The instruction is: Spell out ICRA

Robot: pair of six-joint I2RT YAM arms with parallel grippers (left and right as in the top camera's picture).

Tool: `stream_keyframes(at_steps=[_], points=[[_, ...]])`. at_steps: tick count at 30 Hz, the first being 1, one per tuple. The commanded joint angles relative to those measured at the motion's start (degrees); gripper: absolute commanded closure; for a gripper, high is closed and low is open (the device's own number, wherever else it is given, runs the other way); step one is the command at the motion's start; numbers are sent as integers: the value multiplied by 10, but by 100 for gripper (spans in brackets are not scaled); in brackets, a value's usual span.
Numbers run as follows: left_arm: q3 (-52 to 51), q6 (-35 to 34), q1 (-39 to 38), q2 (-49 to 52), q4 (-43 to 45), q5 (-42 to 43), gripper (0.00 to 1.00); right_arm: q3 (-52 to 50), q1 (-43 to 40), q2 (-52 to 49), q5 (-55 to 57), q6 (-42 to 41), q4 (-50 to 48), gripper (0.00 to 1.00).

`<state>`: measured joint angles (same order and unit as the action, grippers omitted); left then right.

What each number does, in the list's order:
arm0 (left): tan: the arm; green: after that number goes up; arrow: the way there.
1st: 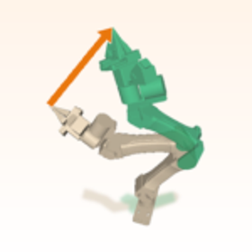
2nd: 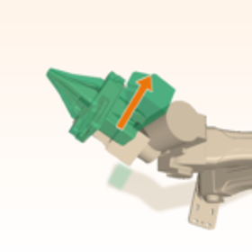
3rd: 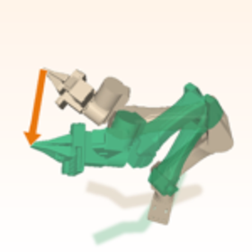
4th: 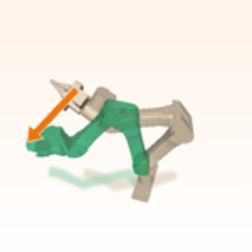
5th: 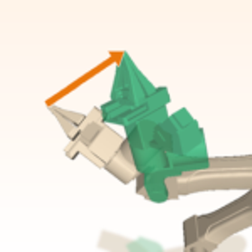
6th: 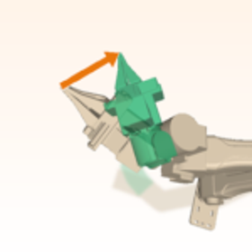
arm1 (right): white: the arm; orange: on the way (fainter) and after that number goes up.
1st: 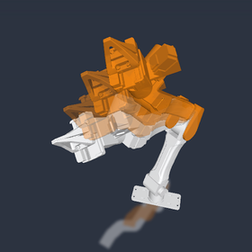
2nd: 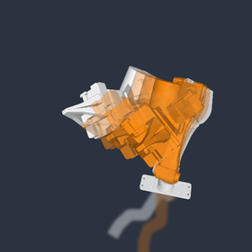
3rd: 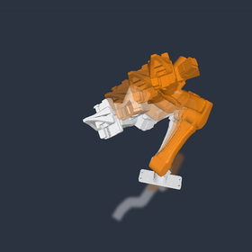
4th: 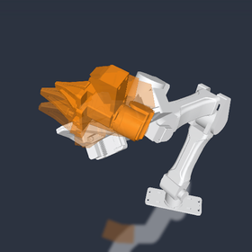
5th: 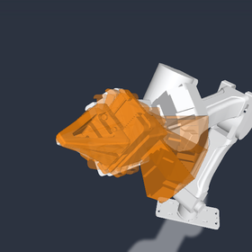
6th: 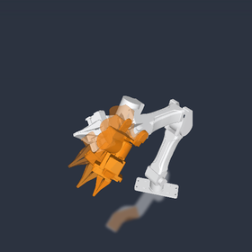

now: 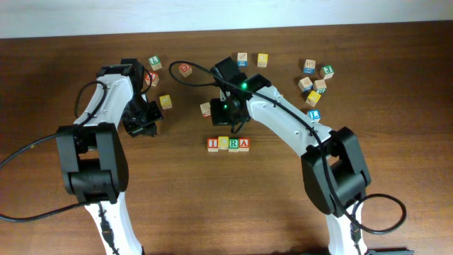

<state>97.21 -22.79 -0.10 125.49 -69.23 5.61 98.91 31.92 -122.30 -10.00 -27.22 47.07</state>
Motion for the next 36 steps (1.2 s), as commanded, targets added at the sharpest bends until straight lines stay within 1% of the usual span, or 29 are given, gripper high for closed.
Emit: stream_keyframes(at_steps=[1, 3, 5, 12, 28, 36], points=[[3, -5, 4, 5, -1, -12, 100, 6, 15, -23, 2, -7, 1, 96], [3, -5, 4, 5, -1, -12, 100, 6, 22, -33, 6, -8, 8, 96], [3, -3, 4, 5, -1, -12, 100, 6, 23, -44, 31, -37, 20, 96], [3, -3, 4, 5, -1, -12, 100, 6, 23, -50, 29, -37, 39, 96], [3, -3, 4, 5, 0, -11, 100, 6, 23, -50, -1, -37, 52, 96], [3, -3, 4, 5, -1, -10, 100, 7, 22, -50, 3, -33, 49, 96]])
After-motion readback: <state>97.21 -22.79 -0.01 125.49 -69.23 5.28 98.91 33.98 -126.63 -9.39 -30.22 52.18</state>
